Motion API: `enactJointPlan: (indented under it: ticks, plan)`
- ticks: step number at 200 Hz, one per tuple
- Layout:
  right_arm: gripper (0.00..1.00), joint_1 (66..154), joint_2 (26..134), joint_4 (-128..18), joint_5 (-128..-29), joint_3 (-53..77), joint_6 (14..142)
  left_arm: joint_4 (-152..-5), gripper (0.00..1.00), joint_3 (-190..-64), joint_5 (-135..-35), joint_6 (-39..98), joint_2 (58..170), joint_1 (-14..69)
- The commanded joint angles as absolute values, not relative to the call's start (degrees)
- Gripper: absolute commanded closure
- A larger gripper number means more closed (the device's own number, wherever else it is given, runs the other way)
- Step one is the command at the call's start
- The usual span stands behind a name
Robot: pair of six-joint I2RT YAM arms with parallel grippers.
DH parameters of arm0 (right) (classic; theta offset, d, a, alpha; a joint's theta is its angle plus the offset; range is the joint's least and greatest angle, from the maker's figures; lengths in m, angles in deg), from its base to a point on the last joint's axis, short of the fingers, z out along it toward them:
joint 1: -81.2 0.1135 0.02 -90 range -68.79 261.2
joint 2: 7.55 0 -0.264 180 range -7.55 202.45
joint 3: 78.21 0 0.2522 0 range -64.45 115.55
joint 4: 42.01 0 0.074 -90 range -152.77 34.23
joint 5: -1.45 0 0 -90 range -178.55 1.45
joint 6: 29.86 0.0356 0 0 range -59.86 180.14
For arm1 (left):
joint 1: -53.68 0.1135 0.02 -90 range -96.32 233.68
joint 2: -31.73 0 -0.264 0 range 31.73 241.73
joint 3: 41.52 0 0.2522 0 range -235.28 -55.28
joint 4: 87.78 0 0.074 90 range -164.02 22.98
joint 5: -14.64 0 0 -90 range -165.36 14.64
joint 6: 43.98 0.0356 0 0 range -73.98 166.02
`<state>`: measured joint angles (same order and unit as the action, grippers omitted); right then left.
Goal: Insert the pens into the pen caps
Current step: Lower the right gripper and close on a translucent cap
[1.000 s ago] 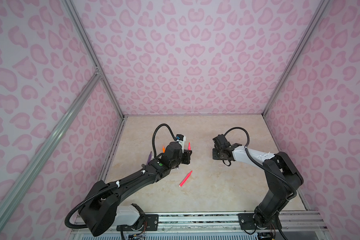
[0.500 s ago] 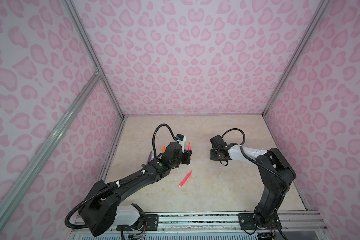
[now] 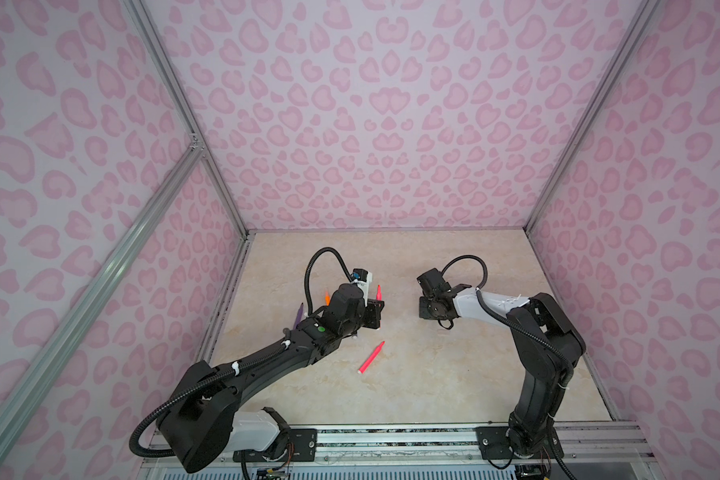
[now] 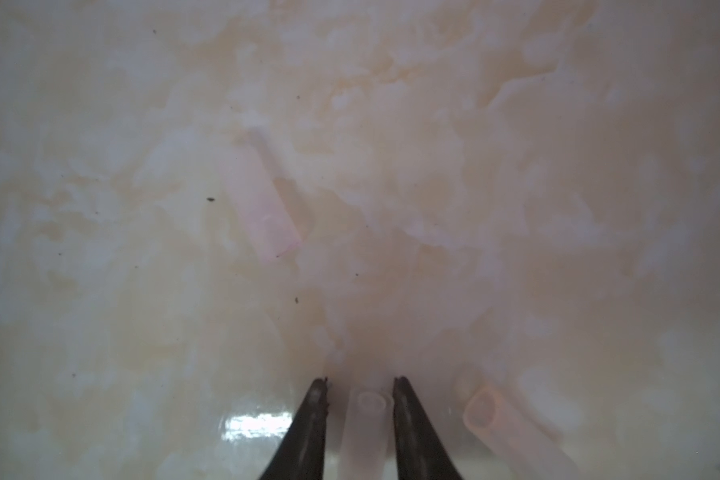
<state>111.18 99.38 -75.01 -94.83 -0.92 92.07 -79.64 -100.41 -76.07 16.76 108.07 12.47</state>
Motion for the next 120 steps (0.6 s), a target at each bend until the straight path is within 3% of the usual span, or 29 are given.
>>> enactJointPlan:
  ticks: [1,120]
  plan:
    - [0.75,111.4,100.1,-76.7,-96.0,-0.8,92.6,-79.6,0.97,-100.9,-76.4,16.8,107.9,12.5]
    - [0.73,112.7,100.4,-77.4,-98.2,-0.7,95.0,-79.6,0.97,-101.0,-76.5,16.8,107.8,12.5]
